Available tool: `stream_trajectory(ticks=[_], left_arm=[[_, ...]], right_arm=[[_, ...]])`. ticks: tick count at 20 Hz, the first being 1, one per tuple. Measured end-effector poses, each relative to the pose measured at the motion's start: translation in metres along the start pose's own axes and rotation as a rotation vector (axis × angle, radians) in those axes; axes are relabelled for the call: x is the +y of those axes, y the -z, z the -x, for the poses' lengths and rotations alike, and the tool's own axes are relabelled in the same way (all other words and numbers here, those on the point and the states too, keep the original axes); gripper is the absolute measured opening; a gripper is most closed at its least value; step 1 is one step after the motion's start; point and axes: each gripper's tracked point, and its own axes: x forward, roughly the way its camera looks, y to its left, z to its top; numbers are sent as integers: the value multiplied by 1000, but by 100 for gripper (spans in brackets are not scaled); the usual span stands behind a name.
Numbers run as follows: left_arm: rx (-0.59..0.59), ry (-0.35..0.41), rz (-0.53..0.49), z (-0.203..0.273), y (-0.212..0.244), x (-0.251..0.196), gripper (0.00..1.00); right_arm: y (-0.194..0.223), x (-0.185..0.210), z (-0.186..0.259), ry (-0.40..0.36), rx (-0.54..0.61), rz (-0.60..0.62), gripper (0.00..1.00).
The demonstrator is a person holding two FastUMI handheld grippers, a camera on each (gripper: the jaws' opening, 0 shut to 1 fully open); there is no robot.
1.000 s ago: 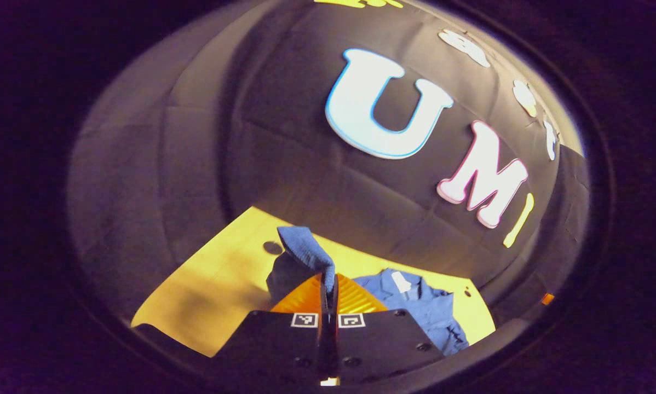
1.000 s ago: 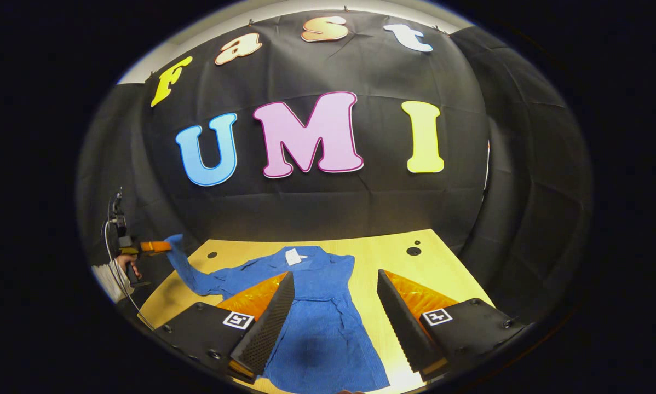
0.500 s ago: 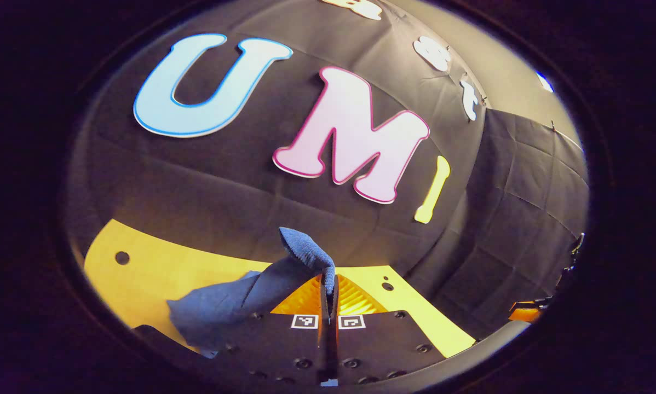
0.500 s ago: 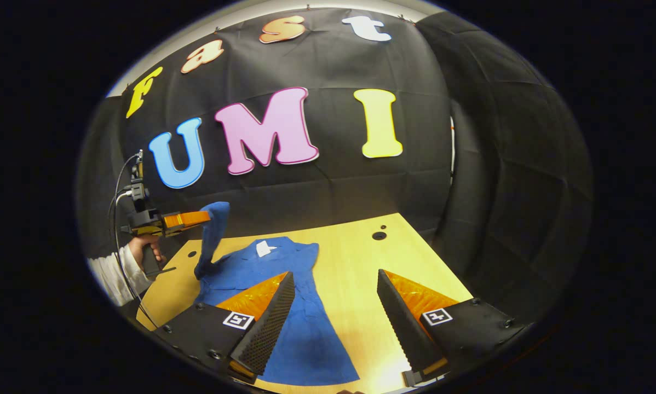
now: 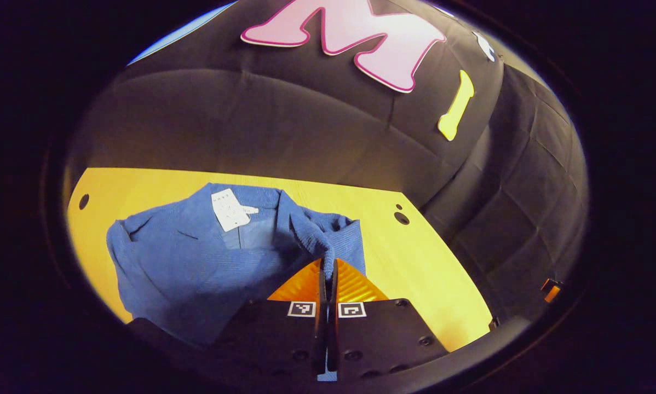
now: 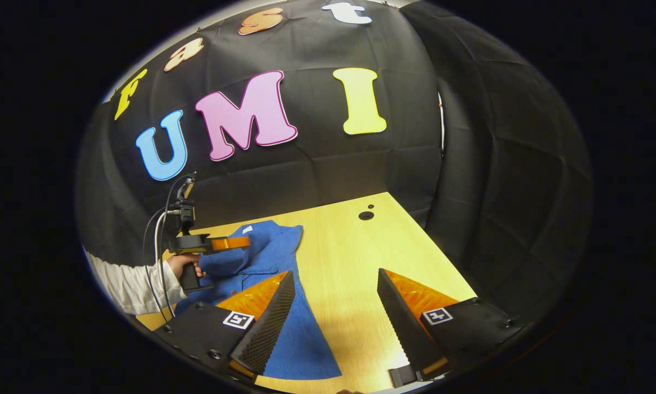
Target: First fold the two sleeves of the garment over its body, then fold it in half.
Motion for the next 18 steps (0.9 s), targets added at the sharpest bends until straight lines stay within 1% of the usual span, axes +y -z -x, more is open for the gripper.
stream_trajectory(ticks=[2,3,4,5,6,7,9,10,12,13,15,18], left_arm=[[1,93,52,3,2,-15,3],[-8,145,74,5,0,-24,7],[-18,178,88,5,-2,-33,21],[-32,189,88,8,-4,-37,45],[-45,179,81,13,-8,-35,68],[-55,168,66,19,-10,-34,81],[-63,140,32,36,-11,-30,81],[-56,102,14,46,-9,-23,81],[-30,-22,-9,71,7,2,83],[-8,-67,-17,89,19,12,84],[27,-130,-19,127,48,27,84],[123,-252,38,185,107,59,84]], right_arm=[[5,5,-3,-22,10,8,96],[7,7,-4,-29,16,14,96],[10,8,-5,-36,24,19,96],[12,9,-7,-43,32,20,96],[14,11,-8,-50,41,17,96],[17,15,-7,-58,47,13,96],[19,20,-7,-73,50,14,95],[22,22,-8,-78,54,19,95],[29,27,-10,-90,76,21,96],[34,31,-10,-99,90,18,96],[45,41,-13,-118,121,22,95],[64,58,-12,-161,172,19,96]])
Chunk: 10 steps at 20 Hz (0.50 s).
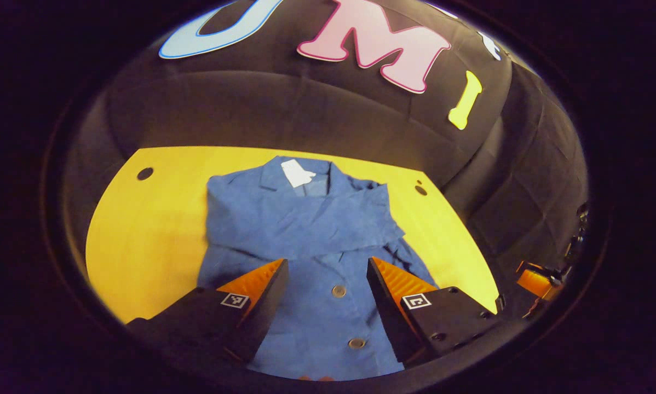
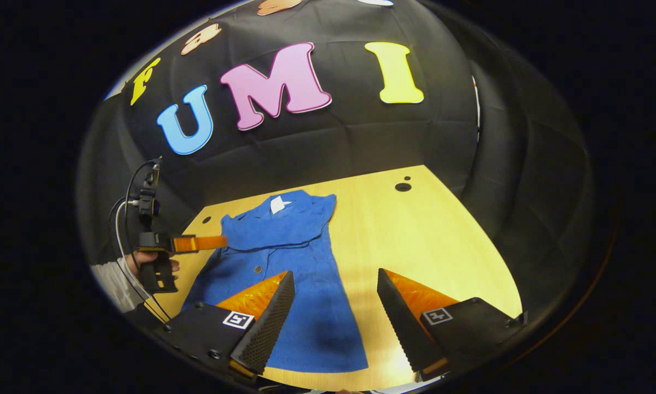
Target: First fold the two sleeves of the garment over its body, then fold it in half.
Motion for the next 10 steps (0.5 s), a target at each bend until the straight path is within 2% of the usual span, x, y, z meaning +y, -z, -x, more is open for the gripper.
stream_trajectory(ticks=[4,5,7,8,9,10], left_arm=[[71,-81,124,40,71,45,84],[100,-111,149,46,90,58,84],[197,-180,176,58,126,82,84],[247,-206,184,63,143,92,88],[289,-223,187,69,156,100,84],[325,-244,186,73,167,106,84]], right_arm=[[32,16,-9,-27,108,1,95],[44,18,-11,-30,161,7,83],[68,21,-18,-33,257,10,84],[81,20,-18,-22,310,11,96],[92,15,-19,1,358,9,85],[105,12,-20,21,412,3,86]])
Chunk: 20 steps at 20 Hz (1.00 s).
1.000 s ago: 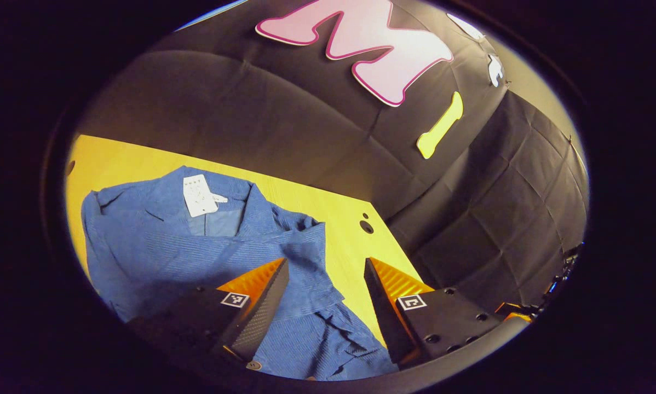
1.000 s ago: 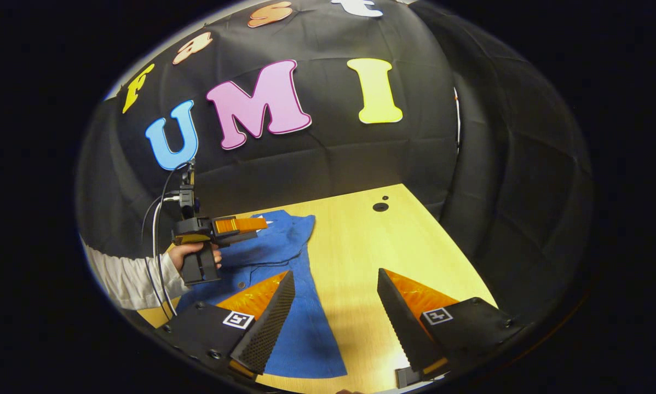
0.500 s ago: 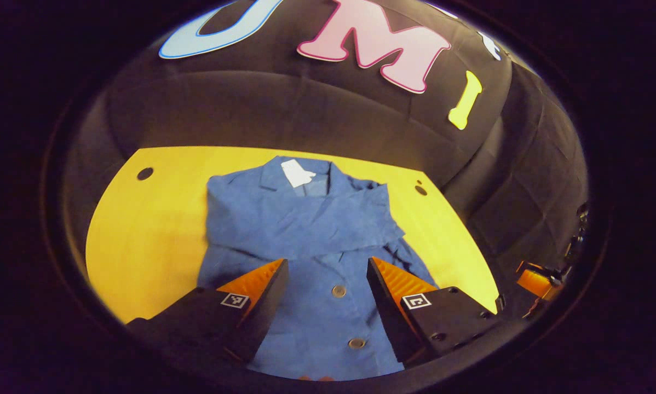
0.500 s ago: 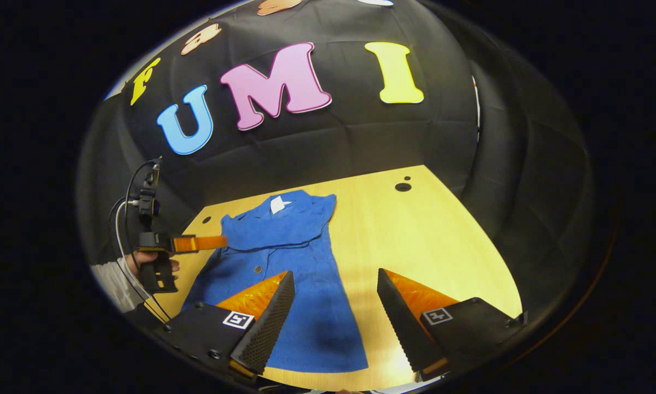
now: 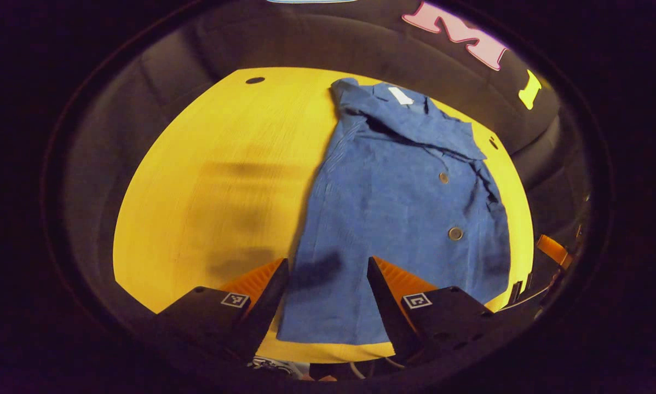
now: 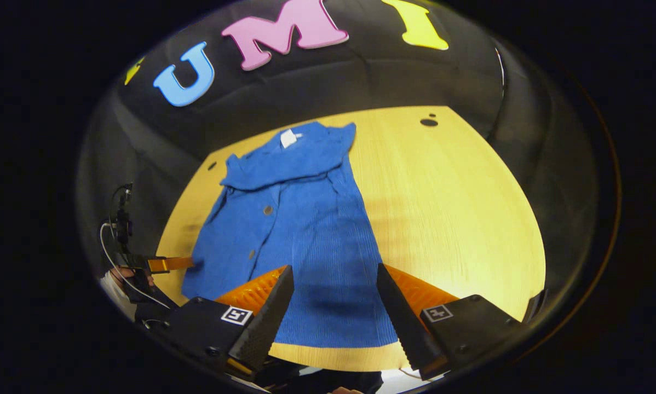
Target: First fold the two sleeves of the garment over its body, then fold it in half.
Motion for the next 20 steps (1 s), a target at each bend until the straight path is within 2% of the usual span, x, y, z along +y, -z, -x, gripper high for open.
stream_trajectory(ticks=[2,3,5,6,13,16,19,20], left_arm=[[27,-40,-15,-3,7,11,85],[41,-44,-19,-5,12,14,84],[69,-24,-13,-8,19,9,82],[80,-15,-16,-9,24,8,84],[143,-17,-44,-13,42,-6,84],[143,-44,-44,-15,41,-6,85],[157,-79,-81,-17,45,-5,84],[143,-78,-108,-16,42,-6,84]], right_arm=[[6,1,-7,21,71,-17,87],[12,-1,-10,43,109,-11,97],[27,-8,-18,94,153,9,98],[37,-14,-19,108,180,12,98],[66,-37,-24,182,261,36,98],[71,-45,-31,207,284,48,98],[92,-51,-31,228,396,75,98],[85,-46,-30,227,353,73,98]])
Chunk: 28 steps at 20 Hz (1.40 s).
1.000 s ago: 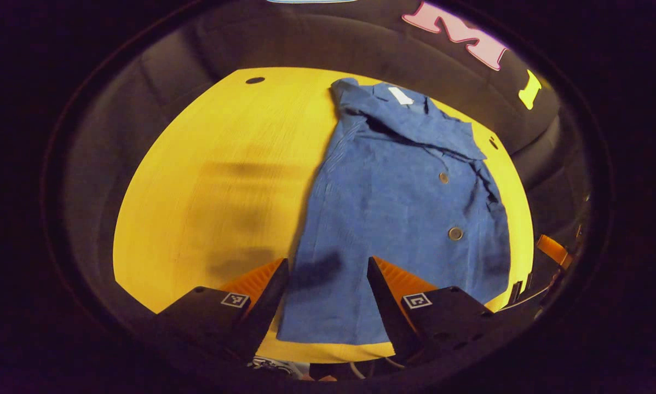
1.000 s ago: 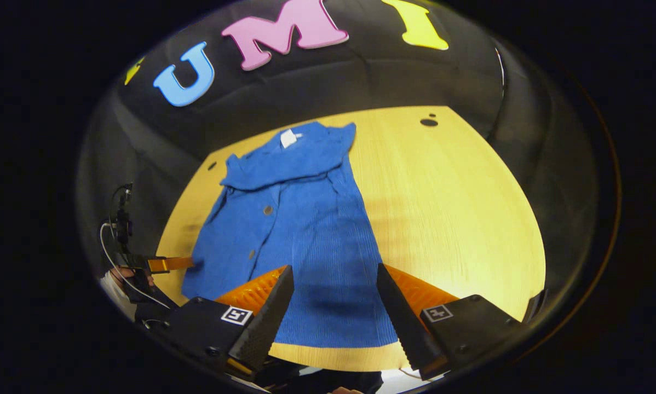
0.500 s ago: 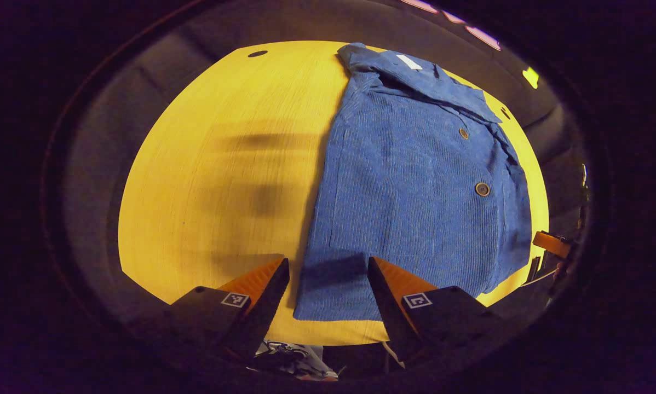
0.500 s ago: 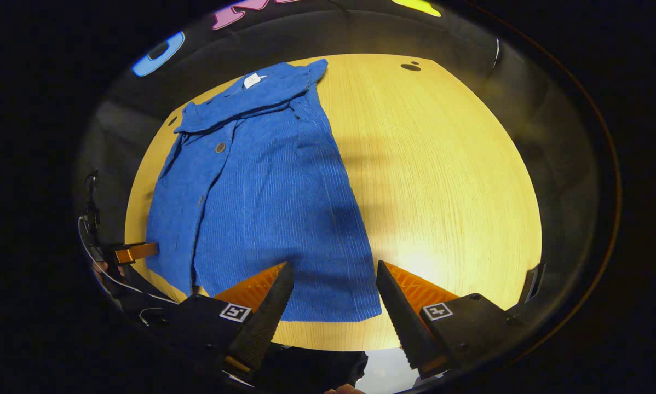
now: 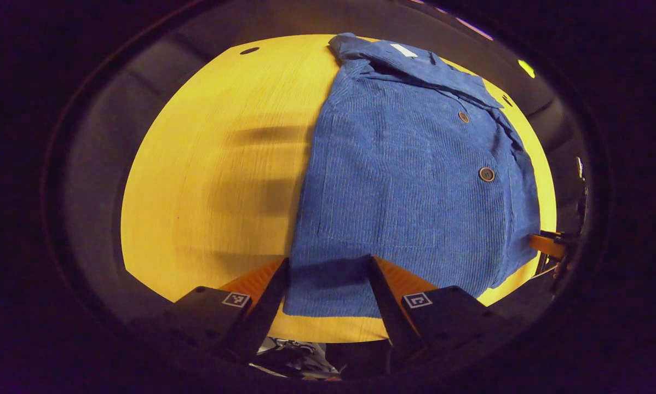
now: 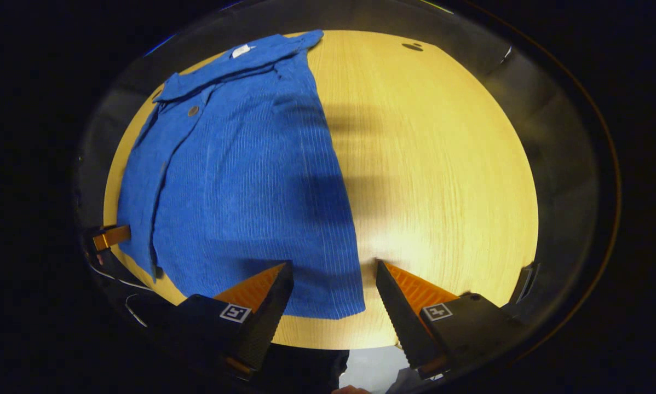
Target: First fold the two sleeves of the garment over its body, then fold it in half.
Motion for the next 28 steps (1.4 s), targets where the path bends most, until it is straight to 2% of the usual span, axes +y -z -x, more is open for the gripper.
stream_trajectory(ticks=[1,5,6,7,8,9,11,14,18,19,24,28], left_arm=[[3,-1,-12,-1,2,0,84],[-20,-4,5,-1,1,0,84],[-23,-4,0,-2,1,-1,84],[-22,-3,-7,-2,2,-1,84],[-13,1,-14,-2,3,-1,84],[-4,7,-28,-2,3,-3,83],[-3,35,-45,-1,0,-8,50],[3,63,-9,1,-3,-13,1],[19,196,59,1,1,-23,0],[7,211,60,3,1,-21,0],[-49,295,35,32,-8,-25,0],[-134,355,-23,74,-38,-29,0]], right_arm=[[3,0,-8,1,34,1,97],[4,1,-7,7,50,-18,98],[4,1,-7,9,53,-23,87],[4,2,-6,9,53,-29,96],[5,3,-7,8,56,-34,96],[5,7,-9,6,50,-44,83],[3,15,-7,-12,43,-36,57],[1,29,-7,-36,38,-46,8],[2,47,0,-127,66,-130,8],[-1,48,6,-128,50,-151,8],[-23,71,52,-183,-24,-187,8],[-66,91,99,-222,-125,-168,7]])
